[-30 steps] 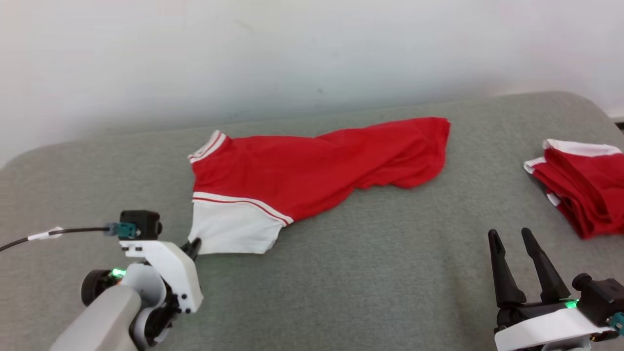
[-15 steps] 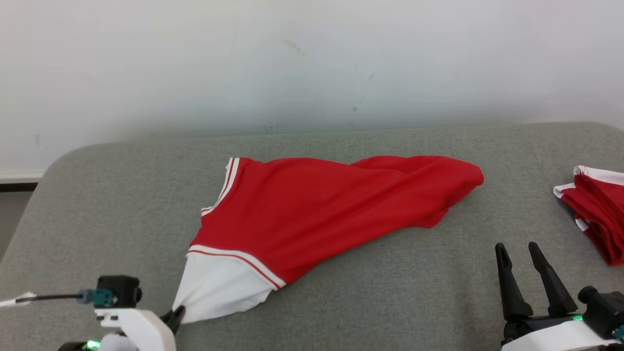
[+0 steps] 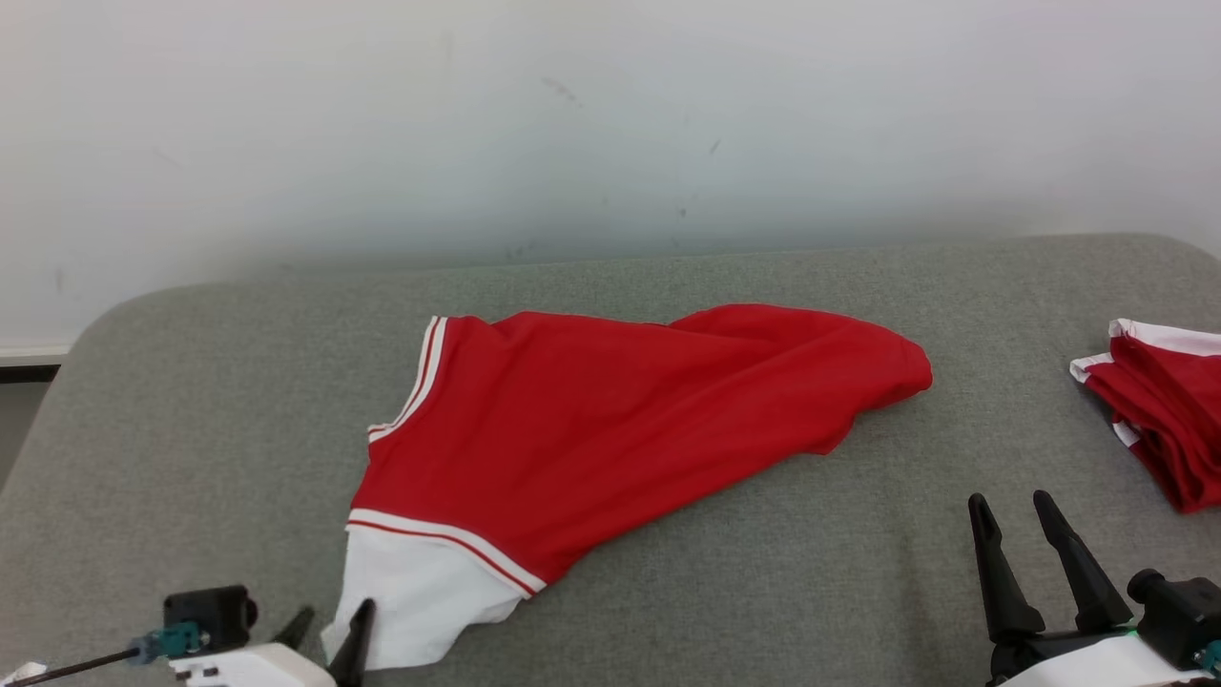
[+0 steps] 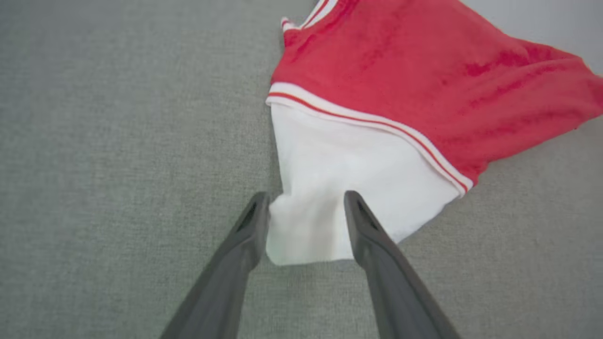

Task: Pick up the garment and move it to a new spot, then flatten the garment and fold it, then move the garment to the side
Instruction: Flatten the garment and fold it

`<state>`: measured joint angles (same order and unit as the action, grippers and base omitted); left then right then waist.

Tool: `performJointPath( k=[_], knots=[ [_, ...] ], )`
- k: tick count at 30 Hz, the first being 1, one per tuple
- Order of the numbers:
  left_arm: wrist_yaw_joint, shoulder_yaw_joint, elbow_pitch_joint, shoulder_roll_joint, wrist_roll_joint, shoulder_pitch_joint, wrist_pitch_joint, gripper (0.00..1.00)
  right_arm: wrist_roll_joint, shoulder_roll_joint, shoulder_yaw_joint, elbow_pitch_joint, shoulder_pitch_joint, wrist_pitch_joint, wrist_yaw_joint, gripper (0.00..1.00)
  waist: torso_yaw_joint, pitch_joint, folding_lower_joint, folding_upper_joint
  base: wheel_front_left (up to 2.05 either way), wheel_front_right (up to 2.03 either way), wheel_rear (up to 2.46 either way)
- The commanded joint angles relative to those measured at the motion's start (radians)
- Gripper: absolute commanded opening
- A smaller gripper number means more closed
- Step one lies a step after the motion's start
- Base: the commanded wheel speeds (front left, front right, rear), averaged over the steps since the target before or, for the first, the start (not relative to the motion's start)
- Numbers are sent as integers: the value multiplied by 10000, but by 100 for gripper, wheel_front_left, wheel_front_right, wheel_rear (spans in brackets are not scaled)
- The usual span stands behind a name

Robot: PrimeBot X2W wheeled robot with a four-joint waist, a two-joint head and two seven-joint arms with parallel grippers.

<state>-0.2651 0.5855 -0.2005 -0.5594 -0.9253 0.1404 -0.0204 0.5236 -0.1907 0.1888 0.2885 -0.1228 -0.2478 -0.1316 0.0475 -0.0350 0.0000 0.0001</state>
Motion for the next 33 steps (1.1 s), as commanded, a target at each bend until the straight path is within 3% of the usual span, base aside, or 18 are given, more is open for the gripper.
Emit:
performJointPath(
  k=[1, 4, 7, 12, 24, 33],
  knots=[
    [-52, -102, -12, -21, 236, 116, 310, 100, 40, -77, 11, 23, -30, -18, 18, 100, 10, 10, 0, -1, 0, 0, 0],
    [-60, -283, 256, 117, 534, 210, 1266, 100, 66, -128, -1, 50, 16, 49, 18, 100, -23, 5, 0, -1, 0, 0, 0],
    [-380, -469, 492, 404, 881, 216, 2139, 100, 49, -163, 44, 106, 49, 88, 18, 100, -129, -23, 0, -1, 0, 0, 0],
    [-550, -637, 894, 940, 1628, 327, 2775, 100, -103, -269, 301, 342, -260, 479, 18, 100, -379, -160, 0, -1, 0, 0, 0],
    [704, -1409, 920, 2597, 3339, 588, 2849, 100, 47, -656, 1118, 2728, -2495, 2896, 18, 100, -1527, -993, 0, -1, 0, 0, 0],
    [1551, -2159, 509, 3349, 4102, 700, 2852, 100, 625, -994, 1589, 4760, -4217, 4019, 18, 100, -2220, -1504, 0, -1, 0, 0, 0]
  ],
)
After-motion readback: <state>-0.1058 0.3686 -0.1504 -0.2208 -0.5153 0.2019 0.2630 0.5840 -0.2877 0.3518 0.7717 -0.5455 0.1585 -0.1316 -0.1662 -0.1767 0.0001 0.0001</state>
